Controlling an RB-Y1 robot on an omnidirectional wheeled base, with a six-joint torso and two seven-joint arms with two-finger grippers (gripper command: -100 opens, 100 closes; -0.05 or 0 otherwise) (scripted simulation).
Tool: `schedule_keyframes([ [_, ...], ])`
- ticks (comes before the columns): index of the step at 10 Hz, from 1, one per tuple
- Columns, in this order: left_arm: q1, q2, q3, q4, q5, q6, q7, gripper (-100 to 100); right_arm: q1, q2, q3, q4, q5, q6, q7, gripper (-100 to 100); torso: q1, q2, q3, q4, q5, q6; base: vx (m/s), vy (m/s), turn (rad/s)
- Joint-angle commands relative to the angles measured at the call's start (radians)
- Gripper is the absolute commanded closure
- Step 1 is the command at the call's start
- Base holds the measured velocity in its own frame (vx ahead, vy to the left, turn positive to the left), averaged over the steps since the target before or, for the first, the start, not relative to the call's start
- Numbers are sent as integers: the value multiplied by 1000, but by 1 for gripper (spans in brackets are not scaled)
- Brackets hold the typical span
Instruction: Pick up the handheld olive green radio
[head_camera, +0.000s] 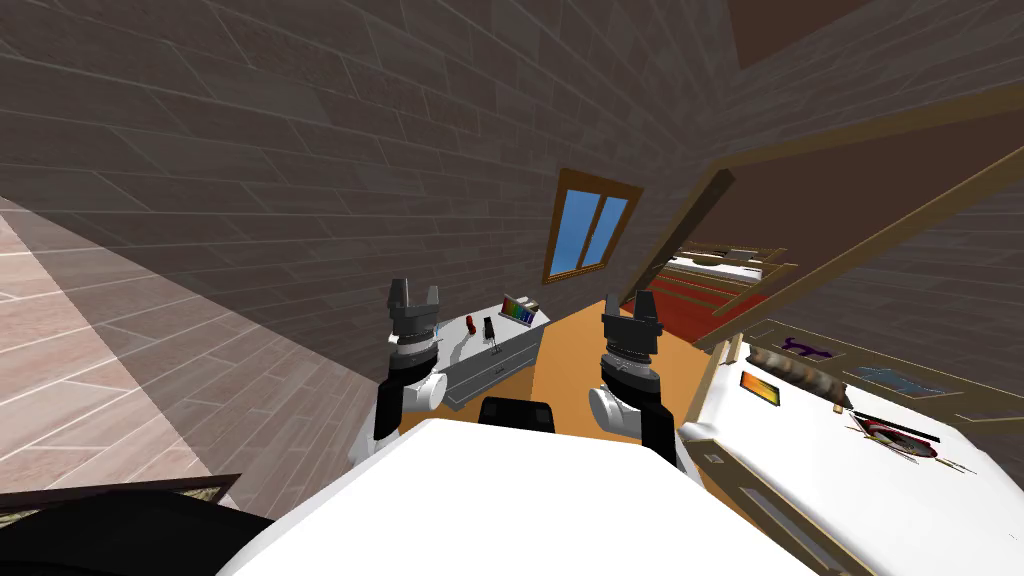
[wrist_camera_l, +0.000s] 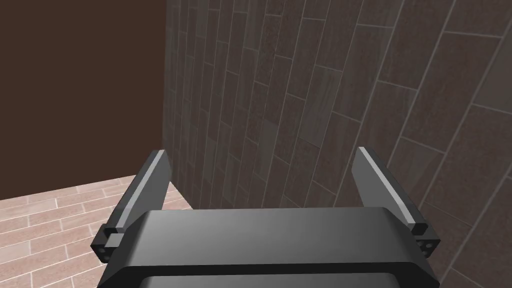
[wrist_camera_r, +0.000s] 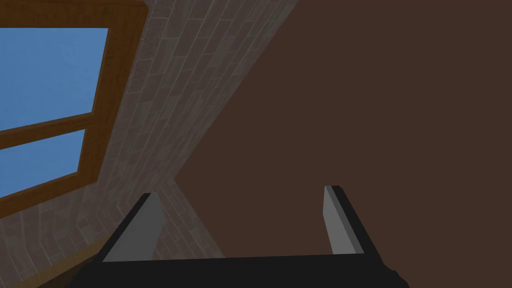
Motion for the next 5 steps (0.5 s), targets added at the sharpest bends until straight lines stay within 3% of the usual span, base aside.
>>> schedule_keyframes([
  [1,-3,11,11,5,4,39,0,-100,0,0,0,0,0,0,0,0,0,0,0,0,0,0,-12,1,-160],
  [3,-5,17,18,9,7,65,0,-100,0,0,0,0,0,0,0,0,0,2,1,0,0,0,-27,9,-119],
  [5,-9,32,37,18,14,129,-1,-100,0,0,0,0,0,0,0,0,1,1,1,0,0,0,-21,9,-155],
])
